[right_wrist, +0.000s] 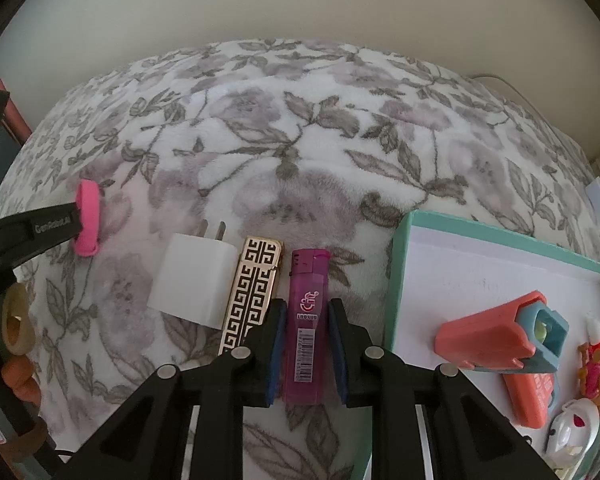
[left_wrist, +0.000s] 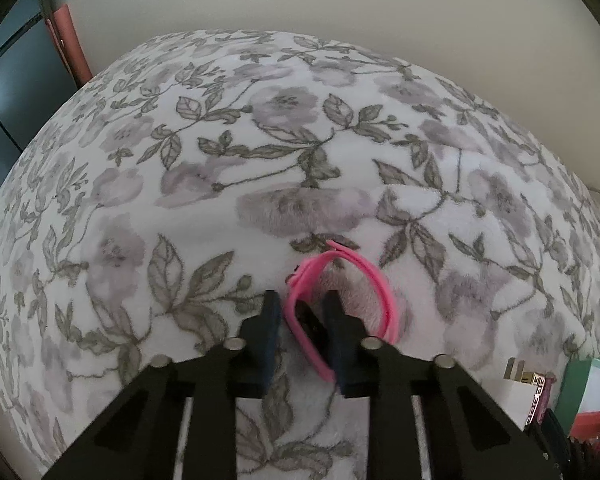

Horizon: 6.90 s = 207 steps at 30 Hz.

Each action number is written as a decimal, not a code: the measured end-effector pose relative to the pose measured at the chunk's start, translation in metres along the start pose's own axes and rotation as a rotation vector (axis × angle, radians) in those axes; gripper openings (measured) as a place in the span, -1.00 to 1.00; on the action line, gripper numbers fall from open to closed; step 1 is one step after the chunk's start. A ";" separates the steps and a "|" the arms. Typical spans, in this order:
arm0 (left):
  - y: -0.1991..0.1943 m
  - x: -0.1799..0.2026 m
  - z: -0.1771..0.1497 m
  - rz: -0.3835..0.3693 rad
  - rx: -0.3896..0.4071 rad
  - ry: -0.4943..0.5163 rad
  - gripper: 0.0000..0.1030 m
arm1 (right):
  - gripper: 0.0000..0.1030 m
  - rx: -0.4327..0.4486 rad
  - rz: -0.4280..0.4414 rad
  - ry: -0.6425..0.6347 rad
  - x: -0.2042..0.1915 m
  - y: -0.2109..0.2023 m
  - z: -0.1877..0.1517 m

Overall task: Organize rigid objects
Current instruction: 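Close the left tool on the pink watch band while the right tool grasps the pink lighter, then carry the pink band with the left tool over the tray while the right tool carries the lighter there, then open the right tool to drop the lighter while the left tool releases the band in the tray, then withdraw both open tools from the tray toward the charger and gold case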

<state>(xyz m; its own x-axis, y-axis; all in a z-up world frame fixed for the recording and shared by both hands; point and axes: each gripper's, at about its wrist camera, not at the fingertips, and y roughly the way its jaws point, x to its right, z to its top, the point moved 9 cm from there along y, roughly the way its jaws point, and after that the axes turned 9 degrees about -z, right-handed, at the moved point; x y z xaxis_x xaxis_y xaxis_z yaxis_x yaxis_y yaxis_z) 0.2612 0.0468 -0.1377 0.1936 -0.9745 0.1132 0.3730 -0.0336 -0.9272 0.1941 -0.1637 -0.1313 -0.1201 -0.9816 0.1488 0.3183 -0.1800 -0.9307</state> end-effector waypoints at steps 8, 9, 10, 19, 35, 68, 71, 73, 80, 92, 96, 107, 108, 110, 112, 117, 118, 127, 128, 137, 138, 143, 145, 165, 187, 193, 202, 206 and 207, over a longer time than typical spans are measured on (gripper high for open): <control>-0.005 -0.003 -0.010 0.006 -0.028 -0.006 -0.64 | -0.59 -0.002 0.012 0.003 0.000 -0.003 -0.005; -0.006 -0.003 -0.012 0.009 -0.032 -0.007 -0.67 | -0.59 -0.002 0.014 0.003 -0.001 -0.003 -0.006; -0.006 -0.004 -0.013 0.010 -0.035 -0.008 -0.68 | -0.59 -0.003 0.016 0.005 -0.001 -0.004 -0.007; -0.018 -0.010 -0.026 0.004 -0.079 -0.051 -0.72 | -0.60 -0.030 0.088 0.065 0.001 -0.011 -0.019; -0.073 0.014 -0.052 -0.036 -0.079 -0.074 -0.74 | -0.60 -0.020 0.175 0.142 0.019 -0.059 -0.050; -0.162 0.205 -0.156 -0.276 -0.069 0.264 -0.74 | -0.59 0.065 0.059 0.352 0.197 -0.123 -0.097; -0.153 0.216 -0.166 -0.287 -0.108 0.277 -0.74 | -0.59 0.044 0.048 0.352 0.202 -0.116 -0.102; -0.148 0.220 -0.172 -0.293 -0.131 0.283 -0.74 | -0.59 0.032 0.046 0.353 0.204 -0.111 -0.105; -0.137 0.227 -0.181 -0.270 -0.150 0.311 -0.74 | -0.59 -0.029 0.069 0.347 0.199 -0.091 -0.114; -0.121 0.230 -0.183 -0.261 -0.170 0.321 -0.74 | -0.59 -0.067 0.065 0.335 0.196 -0.078 -0.117; -0.115 0.231 -0.185 -0.255 -0.182 0.326 -0.74 | -0.58 -0.092 0.067 0.332 0.195 -0.069 -0.120; -0.100 0.238 -0.194 -0.218 -0.204 0.364 -0.73 | -0.58 -0.165 0.068 0.324 0.192 -0.043 -0.132; -0.099 0.239 -0.194 -0.215 -0.203 0.367 -0.73 | -0.58 -0.168 0.070 0.325 0.191 -0.041 -0.133; -0.099 0.239 -0.194 -0.212 -0.202 0.372 -0.73 | -0.58 -0.175 0.071 0.326 0.191 -0.039 -0.134; -0.099 0.239 -0.194 -0.214 -0.203 0.370 -0.73 | -0.58 -0.176 0.069 0.325 0.190 -0.038 -0.134; -0.099 0.239 -0.194 -0.226 -0.211 0.361 -0.73 | -0.58 -0.166 0.053 0.321 0.191 -0.041 -0.133; -0.098 0.240 -0.194 -0.232 -0.214 0.357 -0.72 | -0.58 -0.164 0.049 0.319 0.192 -0.042 -0.132; -0.108 0.237 -0.189 -0.262 -0.205 0.336 -0.44 | -0.58 -0.110 0.032 0.298 0.193 -0.062 -0.121; -0.111 0.236 -0.187 -0.264 -0.199 0.334 -0.38 | -0.58 -0.103 0.030 0.298 0.193 -0.064 -0.119; -0.121 0.221 -0.173 -0.239 -0.162 0.308 -0.13 | -0.58 -0.063 0.025 0.306 0.197 -0.078 -0.111; -0.120 0.218 -0.171 -0.228 -0.160 0.302 -0.09 | -0.58 -0.063 0.024 0.306 0.197 -0.078 -0.112; -0.114 0.200 -0.166 -0.160 -0.157 0.268 0.14 | -0.56 -0.070 0.017 0.309 0.197 -0.077 -0.112; -0.111 0.195 -0.165 -0.140 -0.159 0.258 0.23 | -0.45 -0.075 0.012 0.310 0.198 -0.075 -0.113; -0.096 0.152 -0.159 0.011 -0.176 0.171 0.83 | 0.43 -0.076 -0.044 0.333 0.207 -0.072 -0.115; -0.090 0.113 -0.146 0.095 -0.163 0.110 0.84 | 1.00 -0.048 -0.062 0.319 0.203 -0.070 -0.110; -0.089 0.095 -0.137 0.097 -0.163 0.073 0.84 | 1.00 -0.041 -0.062 0.302 0.195 -0.070 -0.107; -0.095 0.052 -0.118 0.102 -0.155 -0.014 0.84 | 1.00 -0.024 -0.044 0.260 0.161 -0.076 -0.097; -0.100 0.027 -0.110 0.116 -0.142 -0.049 0.84 | 1.00 -0.012 -0.014 0.242 0.135 -0.080 -0.089; -0.100 0.022 -0.108 0.120 -0.140 -0.057 0.84 | 1.00 -0.010 -0.007 0.236 0.129 -0.081 -0.088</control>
<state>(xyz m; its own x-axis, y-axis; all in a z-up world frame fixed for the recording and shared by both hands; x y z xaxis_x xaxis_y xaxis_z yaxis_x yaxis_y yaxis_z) 0.1297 0.0050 -0.0807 0.2816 -0.9594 0.0154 0.2150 0.0475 -0.9755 0.0700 -0.2701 -0.0659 -0.3394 -0.9378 0.0735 0.3078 -0.1846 -0.9334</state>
